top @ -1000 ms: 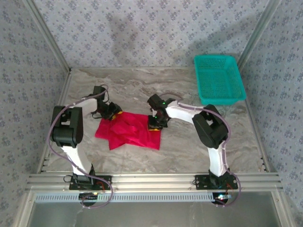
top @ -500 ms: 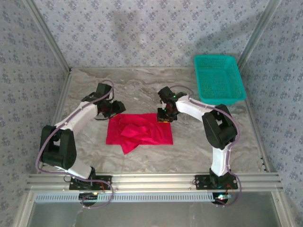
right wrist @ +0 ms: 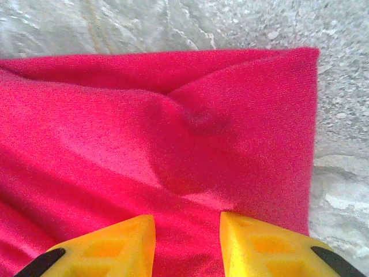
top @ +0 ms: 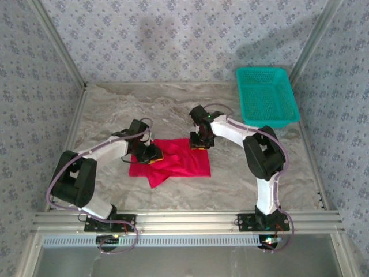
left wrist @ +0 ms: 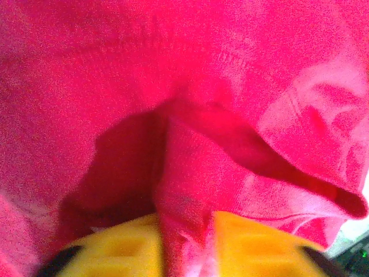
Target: Fold the inside-out t-shirt
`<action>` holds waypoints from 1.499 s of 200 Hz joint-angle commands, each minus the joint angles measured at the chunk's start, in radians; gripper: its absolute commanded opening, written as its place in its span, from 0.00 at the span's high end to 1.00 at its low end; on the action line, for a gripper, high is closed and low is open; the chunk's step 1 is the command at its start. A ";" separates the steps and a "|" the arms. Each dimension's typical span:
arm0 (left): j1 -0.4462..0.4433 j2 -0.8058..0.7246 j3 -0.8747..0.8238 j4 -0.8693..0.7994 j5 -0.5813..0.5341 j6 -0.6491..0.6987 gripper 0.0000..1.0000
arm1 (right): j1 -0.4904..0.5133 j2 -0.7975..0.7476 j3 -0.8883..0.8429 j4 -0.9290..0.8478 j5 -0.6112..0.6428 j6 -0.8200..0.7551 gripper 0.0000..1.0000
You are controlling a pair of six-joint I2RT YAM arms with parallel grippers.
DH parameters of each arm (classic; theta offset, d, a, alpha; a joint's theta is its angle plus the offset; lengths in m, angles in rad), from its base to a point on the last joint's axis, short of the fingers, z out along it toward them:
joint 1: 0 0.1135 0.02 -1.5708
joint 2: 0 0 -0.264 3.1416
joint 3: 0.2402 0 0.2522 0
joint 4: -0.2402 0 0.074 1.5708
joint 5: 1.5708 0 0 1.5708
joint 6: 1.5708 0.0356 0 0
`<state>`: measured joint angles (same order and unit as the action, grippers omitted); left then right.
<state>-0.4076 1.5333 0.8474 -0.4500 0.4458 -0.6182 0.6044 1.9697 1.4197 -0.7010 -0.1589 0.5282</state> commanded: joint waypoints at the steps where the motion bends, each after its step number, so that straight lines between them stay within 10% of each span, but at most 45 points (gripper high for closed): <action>1: -0.007 -0.049 -0.052 -0.006 0.024 -0.001 0.92 | -0.014 0.063 0.031 -0.045 0.035 0.035 0.63; 64: -0.007 -0.388 -0.288 -0.130 -0.102 -0.100 1.00 | -0.056 0.148 0.067 -0.055 0.090 0.076 0.66; 112: -0.007 -0.500 -0.314 -0.185 -0.156 -0.130 0.72 | -0.053 0.158 0.124 -0.072 0.078 0.049 0.66; 184: 0.113 -0.193 -0.025 -0.069 -0.145 -0.140 0.57 | 0.008 0.083 0.186 -0.144 0.067 0.002 0.61; 232: 0.115 0.034 0.111 -0.070 -0.163 -0.101 0.62 | 0.031 0.043 0.175 -0.143 0.031 0.004 0.58; 266: 0.126 0.077 0.201 -0.111 -0.163 -0.088 1.00 | 0.050 0.032 0.138 -0.133 0.029 0.005 0.57; 300: 0.181 0.070 0.339 -0.198 -0.153 -0.047 1.00 | 0.057 0.026 0.026 -0.099 0.023 0.020 0.57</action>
<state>-0.2718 1.6123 1.0832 -0.5777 0.2832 -0.7078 0.6537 2.0178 1.5230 -0.7944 -0.1200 0.5419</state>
